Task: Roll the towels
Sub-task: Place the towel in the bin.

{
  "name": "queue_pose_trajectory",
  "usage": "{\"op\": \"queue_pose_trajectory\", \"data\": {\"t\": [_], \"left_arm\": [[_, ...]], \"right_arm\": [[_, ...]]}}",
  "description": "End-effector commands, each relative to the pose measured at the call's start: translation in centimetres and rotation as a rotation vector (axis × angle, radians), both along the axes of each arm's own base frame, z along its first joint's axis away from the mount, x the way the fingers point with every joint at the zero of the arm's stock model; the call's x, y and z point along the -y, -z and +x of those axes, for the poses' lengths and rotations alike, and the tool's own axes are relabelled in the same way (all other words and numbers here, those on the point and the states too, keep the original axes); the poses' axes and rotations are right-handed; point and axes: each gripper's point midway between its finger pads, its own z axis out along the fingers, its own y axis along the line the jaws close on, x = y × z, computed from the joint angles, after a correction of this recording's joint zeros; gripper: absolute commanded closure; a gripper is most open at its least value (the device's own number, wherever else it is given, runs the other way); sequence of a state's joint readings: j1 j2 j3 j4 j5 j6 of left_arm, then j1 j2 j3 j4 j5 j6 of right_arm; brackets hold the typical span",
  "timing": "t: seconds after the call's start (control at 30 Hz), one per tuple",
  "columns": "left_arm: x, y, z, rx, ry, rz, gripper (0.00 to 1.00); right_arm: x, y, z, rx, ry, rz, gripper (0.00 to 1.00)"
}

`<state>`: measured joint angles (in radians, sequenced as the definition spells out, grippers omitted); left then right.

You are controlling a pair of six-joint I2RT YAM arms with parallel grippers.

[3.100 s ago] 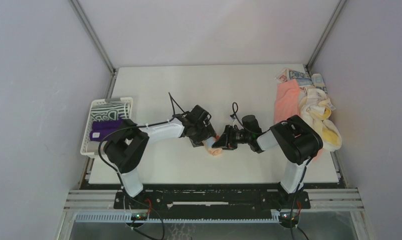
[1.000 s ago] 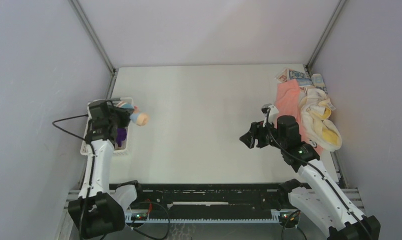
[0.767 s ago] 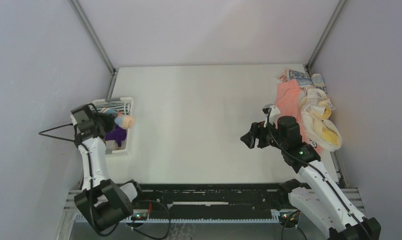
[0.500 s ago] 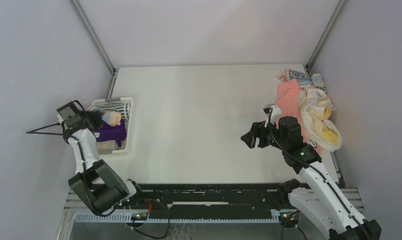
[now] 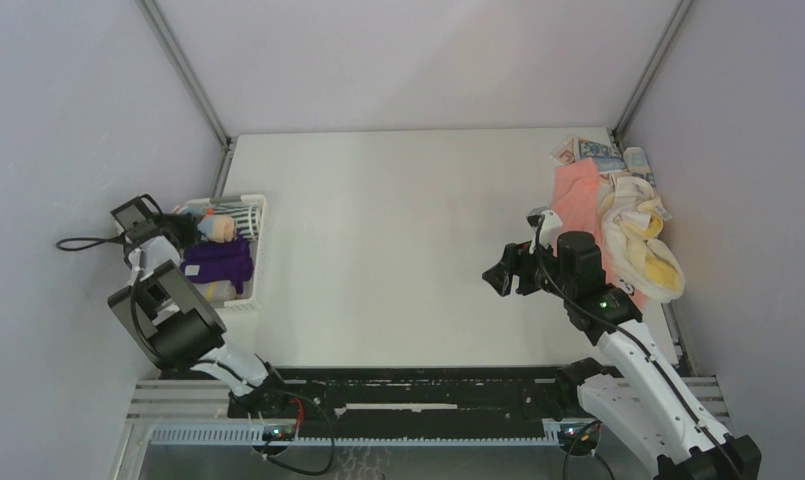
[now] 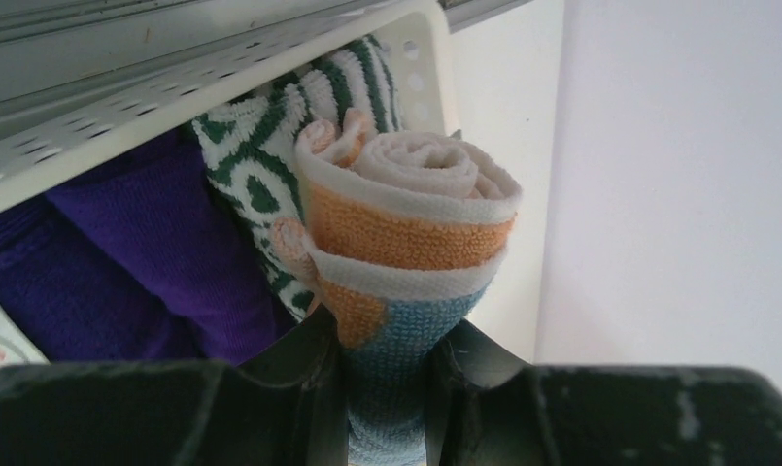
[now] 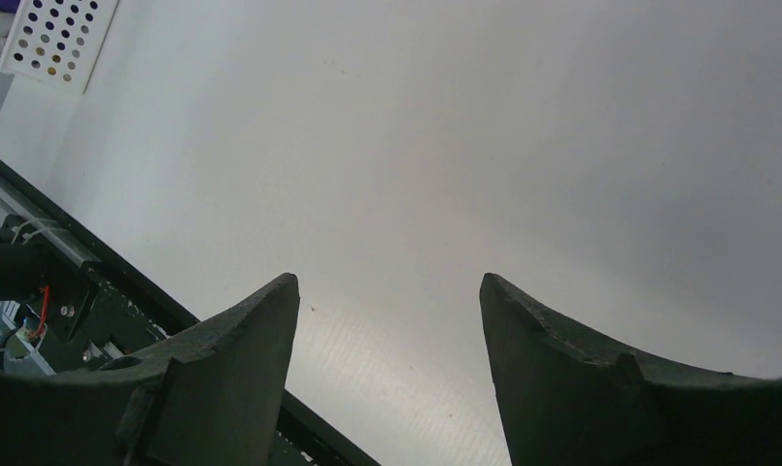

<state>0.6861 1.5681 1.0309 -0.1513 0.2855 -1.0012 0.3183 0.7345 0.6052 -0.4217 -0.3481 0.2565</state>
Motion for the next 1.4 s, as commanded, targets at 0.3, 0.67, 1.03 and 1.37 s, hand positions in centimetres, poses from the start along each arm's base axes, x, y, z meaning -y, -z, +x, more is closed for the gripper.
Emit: {"op": "queue_pose_trajectory", "data": {"t": [0.3, 0.67, 1.03, 1.37], "left_arm": [[-0.2, 4.5, -1.5, -0.158, -0.018, 0.023, 0.80], [1.7, 7.5, -5.7, -0.226, -0.239, -0.045, 0.72], [0.9, 6.0, -5.1, -0.273, -0.229, -0.029, 0.42], [1.1, 6.1, -4.7, -0.315, -0.197, -0.054, 0.28]], "right_arm": [[-0.1, -1.4, 1.1, 0.068, -0.006, 0.011, 0.32], [-0.7, -1.4, 0.8, 0.090, -0.025, 0.012, 0.32], [-0.9, -2.0, 0.3, 0.120, -0.036, 0.016, 0.32], [-1.1, -2.7, 0.1, 0.146, -0.042, 0.022, 0.32]]}}
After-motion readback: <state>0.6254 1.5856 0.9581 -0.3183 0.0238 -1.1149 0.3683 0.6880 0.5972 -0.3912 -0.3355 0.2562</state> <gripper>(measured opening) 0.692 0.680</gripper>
